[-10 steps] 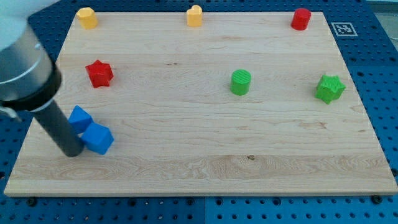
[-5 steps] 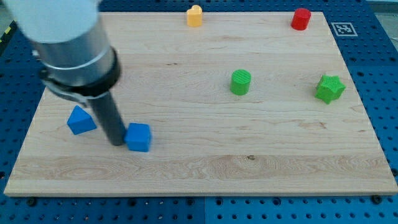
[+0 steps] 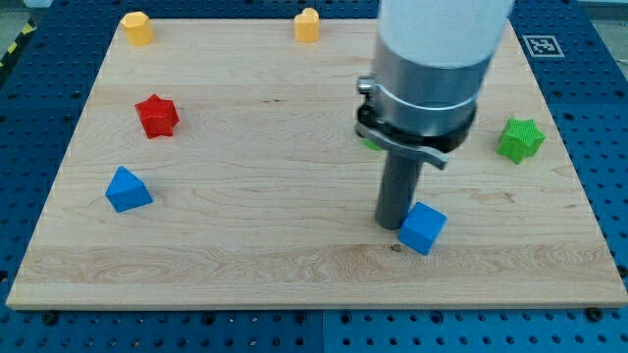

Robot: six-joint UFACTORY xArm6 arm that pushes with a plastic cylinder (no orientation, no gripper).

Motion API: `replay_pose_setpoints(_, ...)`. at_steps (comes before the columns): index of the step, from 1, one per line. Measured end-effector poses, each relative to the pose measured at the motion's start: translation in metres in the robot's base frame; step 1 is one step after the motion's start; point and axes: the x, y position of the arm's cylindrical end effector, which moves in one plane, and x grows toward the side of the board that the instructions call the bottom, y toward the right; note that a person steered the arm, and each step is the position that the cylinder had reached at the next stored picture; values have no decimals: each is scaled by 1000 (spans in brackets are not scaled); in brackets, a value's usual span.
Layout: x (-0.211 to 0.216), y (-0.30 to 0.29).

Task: Move the blue cube to the bottom right

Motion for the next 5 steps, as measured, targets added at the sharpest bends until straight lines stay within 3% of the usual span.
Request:
replay_pose_setpoints(2,30,7)
replay_pose_setpoints(5,30,63)
